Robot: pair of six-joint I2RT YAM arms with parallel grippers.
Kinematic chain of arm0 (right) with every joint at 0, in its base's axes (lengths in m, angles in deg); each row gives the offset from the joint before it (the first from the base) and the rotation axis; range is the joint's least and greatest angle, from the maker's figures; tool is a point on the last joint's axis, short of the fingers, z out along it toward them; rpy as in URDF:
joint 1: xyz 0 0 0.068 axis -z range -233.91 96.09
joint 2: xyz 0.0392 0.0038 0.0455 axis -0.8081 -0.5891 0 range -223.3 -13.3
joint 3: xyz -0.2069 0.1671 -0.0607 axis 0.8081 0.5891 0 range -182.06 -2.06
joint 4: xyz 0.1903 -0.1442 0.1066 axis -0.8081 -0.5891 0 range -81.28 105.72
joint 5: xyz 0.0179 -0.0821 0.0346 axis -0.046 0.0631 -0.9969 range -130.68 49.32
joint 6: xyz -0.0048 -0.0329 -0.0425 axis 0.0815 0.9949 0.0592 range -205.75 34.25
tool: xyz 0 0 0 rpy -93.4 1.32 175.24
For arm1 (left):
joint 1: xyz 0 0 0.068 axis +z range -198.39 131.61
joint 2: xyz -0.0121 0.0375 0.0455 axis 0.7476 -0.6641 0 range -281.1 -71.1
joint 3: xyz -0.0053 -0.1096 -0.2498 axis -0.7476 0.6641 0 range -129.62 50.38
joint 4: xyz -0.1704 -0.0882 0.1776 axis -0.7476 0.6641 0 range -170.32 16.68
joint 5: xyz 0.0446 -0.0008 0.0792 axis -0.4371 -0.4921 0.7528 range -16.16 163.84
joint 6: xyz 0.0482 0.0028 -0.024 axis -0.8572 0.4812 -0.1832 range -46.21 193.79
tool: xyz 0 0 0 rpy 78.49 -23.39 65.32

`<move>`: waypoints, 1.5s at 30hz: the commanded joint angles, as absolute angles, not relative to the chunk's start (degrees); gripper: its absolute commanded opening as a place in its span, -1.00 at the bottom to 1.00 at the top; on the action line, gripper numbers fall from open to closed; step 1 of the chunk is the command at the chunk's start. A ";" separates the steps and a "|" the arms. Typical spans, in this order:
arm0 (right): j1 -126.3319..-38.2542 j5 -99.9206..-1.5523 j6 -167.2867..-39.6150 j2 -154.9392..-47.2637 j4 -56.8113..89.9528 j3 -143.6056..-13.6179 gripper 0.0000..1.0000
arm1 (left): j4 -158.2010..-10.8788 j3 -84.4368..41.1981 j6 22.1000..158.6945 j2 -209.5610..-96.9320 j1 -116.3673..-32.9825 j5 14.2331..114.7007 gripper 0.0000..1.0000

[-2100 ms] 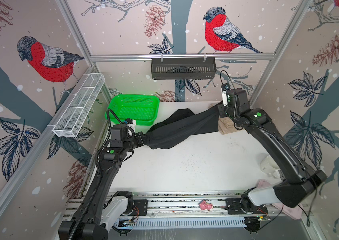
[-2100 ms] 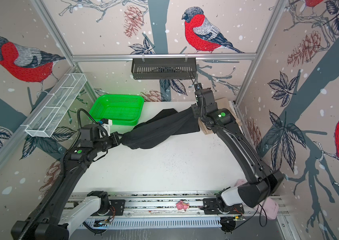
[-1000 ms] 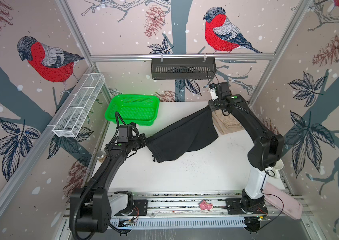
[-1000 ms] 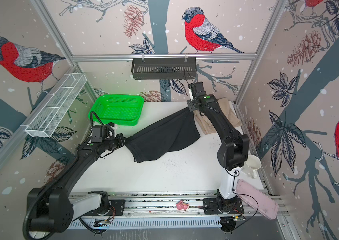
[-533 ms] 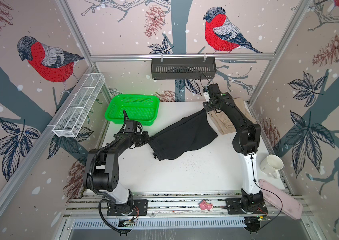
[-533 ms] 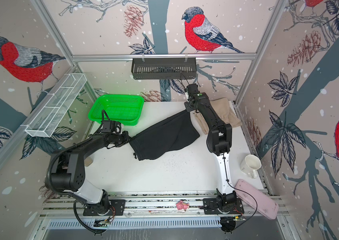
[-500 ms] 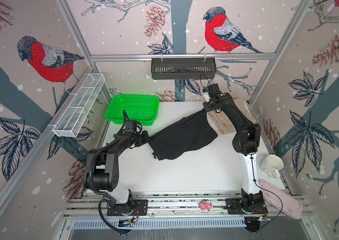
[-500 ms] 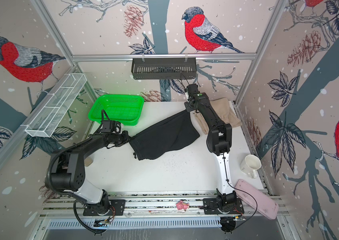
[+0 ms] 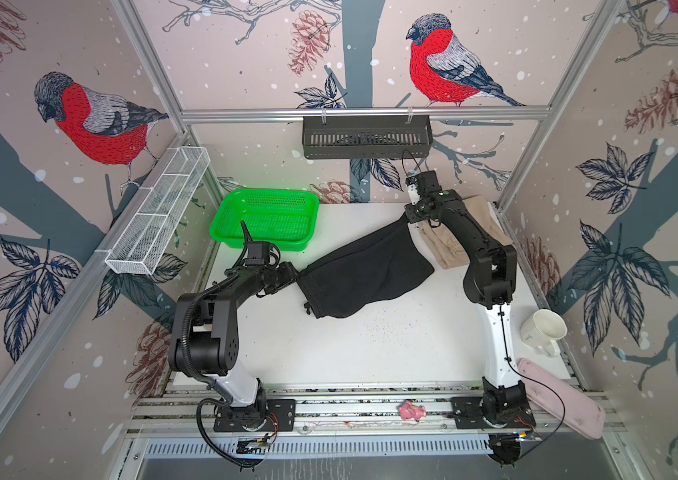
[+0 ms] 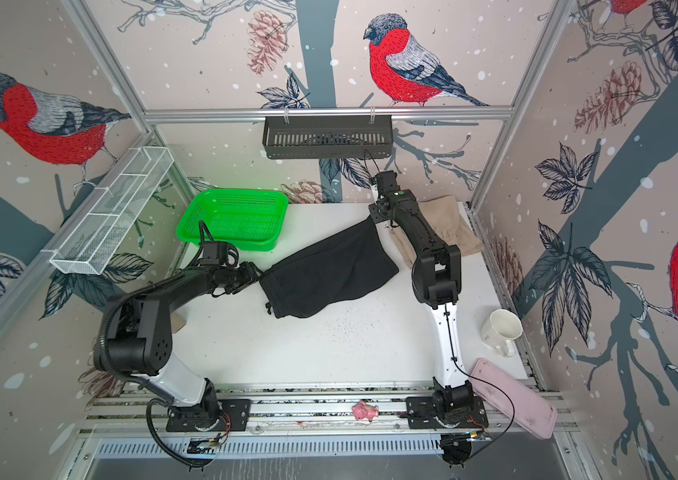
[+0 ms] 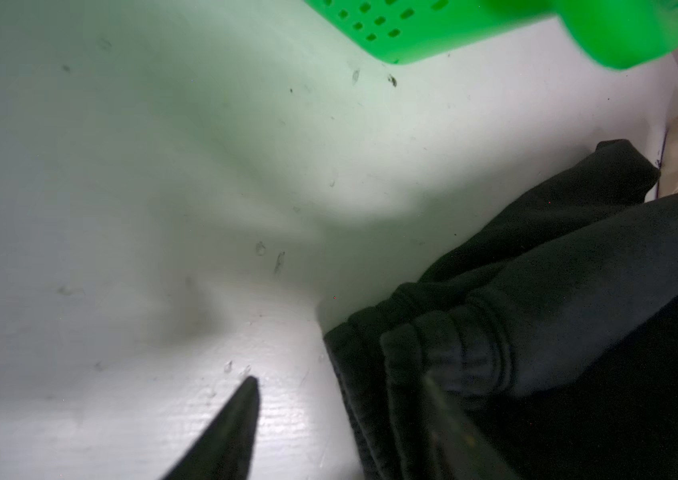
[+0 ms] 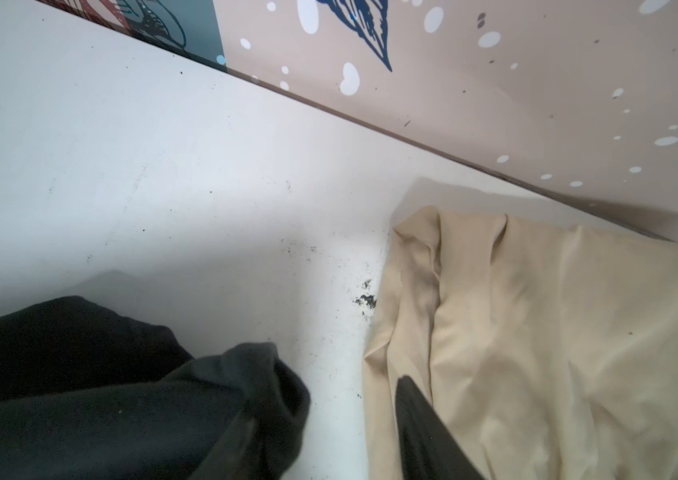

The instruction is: Fold and stack the shorts

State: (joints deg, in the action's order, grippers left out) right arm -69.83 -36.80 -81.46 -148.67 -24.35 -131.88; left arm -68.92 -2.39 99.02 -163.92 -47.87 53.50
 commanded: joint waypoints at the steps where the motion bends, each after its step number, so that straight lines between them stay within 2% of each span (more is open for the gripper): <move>1: -69.53 -39.03 -84.01 -146.94 -21.94 -131.56 0.26 | -67.03 -5.50 97.85 -161.52 -47.83 56.62 0.95; 4: -68.41 -40.48 -86.10 -142.53 -21.67 -128.08 0.46 | -63.19 -9.74 97.55 -159.34 -47.85 56.63 0.95; 7: -66.72 -43.65 -88.06 -134.58 -17.08 -117.54 0.62 | -60.29 -12.32 97.78 -156.01 -48.02 56.52 0.95; 11: -64.90 -46.66 -90.98 -126.37 -10.31 -104.90 0.66 | -58.32 -15.59 97.42 -152.81 -52.44 56.41 0.95; 15: -64.72 -50.79 -92.28 -124.82 -4.93 -99.67 0.67 | -64.09 -16.96 98.62 -152.84 -61.10 52.78 0.95; 18: -68.35 -51.51 -91.59 -129.11 -3.92 -104.35 0.66 | -73.16 -13.62 101.95 -153.33 -63.59 48.78 0.95; 25: -72.50 -45.26 -92.91 -146.04 -13.33 -129.36 0.68 | -76.65 -10.79 99.26 -156.34 -67.88 54.00 0.95; 28: -71.88 -45.47 -93.88 -146.00 -14.24 -130.69 0.68 | -84.84 -7.58 100.07 -158.25 -67.98 50.83 0.95; 31: -70.71 -45.96 -94.97 -138.92 -11.42 -121.62 0.68 | -85.77 -8.25 99.00 -161.37 -67.98 52.81 0.95; 38: -65.23 -48.07 -98.06 -118.05 -4.54 -85.65 0.69 | -82.66 -12.82 94.19 -167.60 -68.03 53.60 0.95; 45: -65.42 -51.17 -94.39 -113.68 -0.28 -68.69 0.69 | -76.34 -14.08 89.79 -171.18 -67.93 60.26 0.95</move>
